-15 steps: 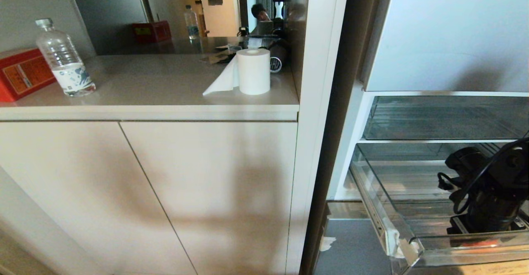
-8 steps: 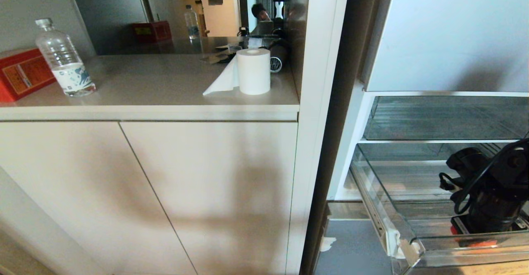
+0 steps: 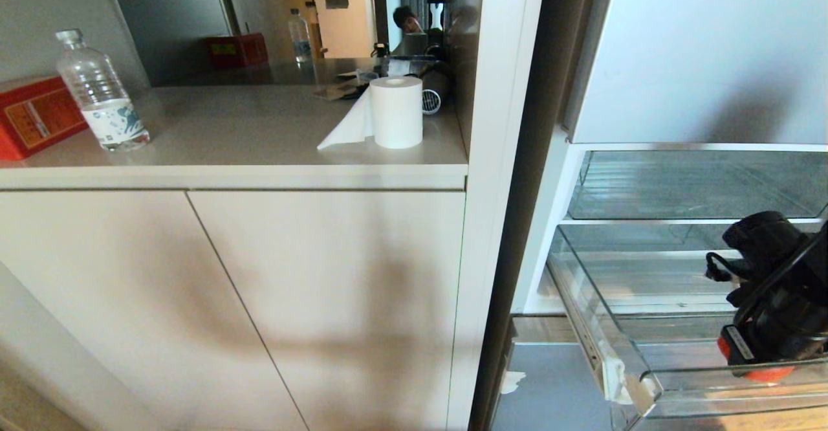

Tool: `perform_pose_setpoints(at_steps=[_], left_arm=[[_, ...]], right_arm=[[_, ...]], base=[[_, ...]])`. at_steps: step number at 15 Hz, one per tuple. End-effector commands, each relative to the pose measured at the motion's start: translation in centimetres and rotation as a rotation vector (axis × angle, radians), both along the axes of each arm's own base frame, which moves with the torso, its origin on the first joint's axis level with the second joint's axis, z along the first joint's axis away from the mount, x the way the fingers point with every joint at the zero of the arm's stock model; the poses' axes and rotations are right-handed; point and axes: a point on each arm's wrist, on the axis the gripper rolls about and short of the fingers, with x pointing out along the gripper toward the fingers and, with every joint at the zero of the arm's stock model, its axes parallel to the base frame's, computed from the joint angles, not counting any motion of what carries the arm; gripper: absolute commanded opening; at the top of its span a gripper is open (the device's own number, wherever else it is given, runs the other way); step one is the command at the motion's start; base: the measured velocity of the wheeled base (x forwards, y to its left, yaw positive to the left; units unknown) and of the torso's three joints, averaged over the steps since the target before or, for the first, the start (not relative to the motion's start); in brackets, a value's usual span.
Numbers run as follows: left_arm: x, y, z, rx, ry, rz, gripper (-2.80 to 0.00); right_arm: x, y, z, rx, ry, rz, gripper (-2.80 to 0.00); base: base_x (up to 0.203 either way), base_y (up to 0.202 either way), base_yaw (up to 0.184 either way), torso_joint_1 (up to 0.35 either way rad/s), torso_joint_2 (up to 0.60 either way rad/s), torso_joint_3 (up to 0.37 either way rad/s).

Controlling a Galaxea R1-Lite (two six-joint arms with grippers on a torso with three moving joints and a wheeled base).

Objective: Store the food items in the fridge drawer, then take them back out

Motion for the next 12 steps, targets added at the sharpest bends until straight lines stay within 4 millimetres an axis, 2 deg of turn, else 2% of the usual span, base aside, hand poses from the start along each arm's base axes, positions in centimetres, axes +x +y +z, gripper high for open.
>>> perform_pose_setpoints(at_steps=[1, 7, 10, 12], left_arm=[[0.0, 0.0, 0.0, 0.000, 0.001, 0.000, -2.80], [0.0, 0.0, 0.0, 0.000, 0.001, 0.000, -2.80], [0.0, 0.0, 0.0, 0.000, 0.001, 0.000, -2.80], [0.0, 0.0, 0.0, 0.000, 0.001, 0.000, -2.80]], right_arm=[[-0.8, 0.2, 1.3, -0.007, -0.050, 0.005, -2.80], [-1.6, 1.3, 4.0, 0.022, -0.334, 0.066, -2.80], [-3.7, 1.5, 5.2, 0.031, -0.493, 0.083, -2.80], [-6.0, 1.7, 7.1, 0.018, -0.637, 0.090, -2.80]], base=[[0.000, 0.000, 0.000, 0.000, 0.00, 0.000], [0.000, 0.000, 0.000, 0.000, 0.00, 0.000], [0.000, 0.000, 0.000, 0.000, 0.00, 0.000], [0.000, 0.000, 0.000, 0.000, 0.00, 0.000]])
